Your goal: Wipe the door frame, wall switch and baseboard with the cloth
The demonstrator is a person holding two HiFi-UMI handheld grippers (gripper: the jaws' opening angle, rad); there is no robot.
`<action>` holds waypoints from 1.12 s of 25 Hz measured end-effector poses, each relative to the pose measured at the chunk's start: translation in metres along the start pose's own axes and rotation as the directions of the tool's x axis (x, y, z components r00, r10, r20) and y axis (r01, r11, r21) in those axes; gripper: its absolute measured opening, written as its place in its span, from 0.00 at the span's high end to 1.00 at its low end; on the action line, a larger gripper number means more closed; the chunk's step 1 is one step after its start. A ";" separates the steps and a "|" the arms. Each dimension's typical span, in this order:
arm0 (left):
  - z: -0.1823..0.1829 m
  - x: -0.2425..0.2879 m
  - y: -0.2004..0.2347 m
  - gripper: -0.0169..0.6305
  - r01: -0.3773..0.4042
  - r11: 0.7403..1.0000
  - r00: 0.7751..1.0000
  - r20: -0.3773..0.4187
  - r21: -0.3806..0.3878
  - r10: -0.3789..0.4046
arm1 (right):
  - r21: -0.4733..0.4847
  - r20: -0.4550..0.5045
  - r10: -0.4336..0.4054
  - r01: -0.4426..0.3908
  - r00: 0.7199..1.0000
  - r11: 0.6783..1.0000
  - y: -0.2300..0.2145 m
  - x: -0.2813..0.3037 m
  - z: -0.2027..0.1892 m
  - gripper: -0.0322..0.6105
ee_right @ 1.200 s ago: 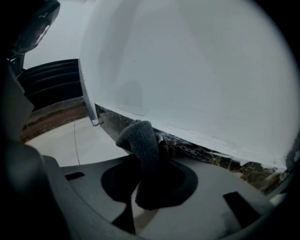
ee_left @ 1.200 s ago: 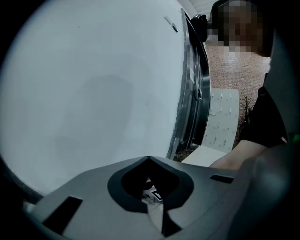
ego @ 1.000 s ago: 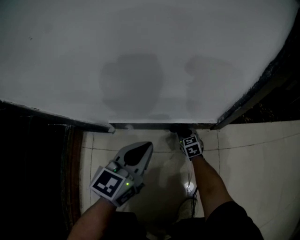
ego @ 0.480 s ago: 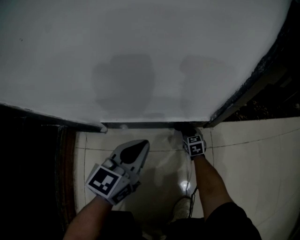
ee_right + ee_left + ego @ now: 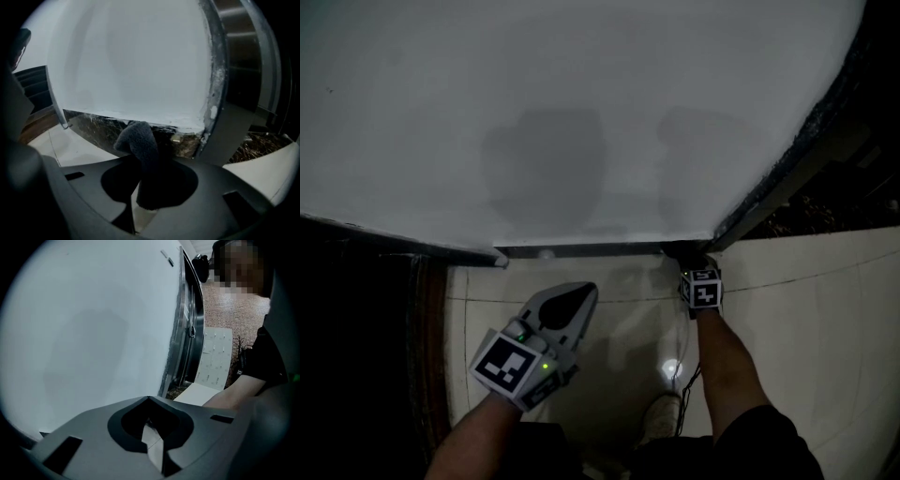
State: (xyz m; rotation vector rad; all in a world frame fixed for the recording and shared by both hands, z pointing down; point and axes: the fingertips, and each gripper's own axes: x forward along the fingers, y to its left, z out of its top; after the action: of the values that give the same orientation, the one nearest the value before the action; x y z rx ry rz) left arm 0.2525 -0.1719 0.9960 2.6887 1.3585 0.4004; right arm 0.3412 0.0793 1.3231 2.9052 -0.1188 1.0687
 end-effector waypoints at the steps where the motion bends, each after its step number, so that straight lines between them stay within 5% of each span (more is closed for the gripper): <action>1: -0.002 0.000 -0.001 0.99 0.001 1.000 1.000 -0.016 -0.005 -0.002 | 0.013 -0.002 -0.012 0.012 1.000 1.000 -0.006 -0.002 -0.001 0.81; 15: 0.009 -0.011 0.010 0.99 0.003 1.000 0.998 0.058 0.002 -0.003 | 0.142 0.002 -0.138 0.136 0.990 0.981 -0.056 -0.025 -0.017 0.81; 18: 0.011 -0.022 0.014 0.99 0.005 1.000 0.998 0.058 -0.003 -0.005 | -0.014 0.022 -0.032 0.033 0.999 0.999 -0.017 -0.031 -0.011 0.81; 20: 0.011 -0.032 0.014 0.99 0.014 1.000 0.999 0.046 -0.016 -0.013 | -0.157 0.034 0.084 -0.078 0.996 0.985 0.029 -0.032 -0.001 0.81; 24: 0.012 -0.055 0.015 0.99 0.026 1.000 0.999 0.023 -0.017 -0.026 | -0.328 0.066 0.296 -0.259 0.953 0.908 0.134 -0.031 0.032 0.81; 28: 0.013 -0.082 0.034 0.99 -0.032 0.999 0.999 0.026 -0.007 0.033 | -0.420 0.056 0.491 -0.425 0.870 0.802 0.254 -0.022 0.056 0.81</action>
State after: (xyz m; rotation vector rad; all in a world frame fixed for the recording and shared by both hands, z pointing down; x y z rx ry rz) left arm 0.2359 -0.2571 0.9752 2.7045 1.3063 0.3709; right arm 0.3388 -0.1760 1.2702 2.6286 -0.9760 0.7227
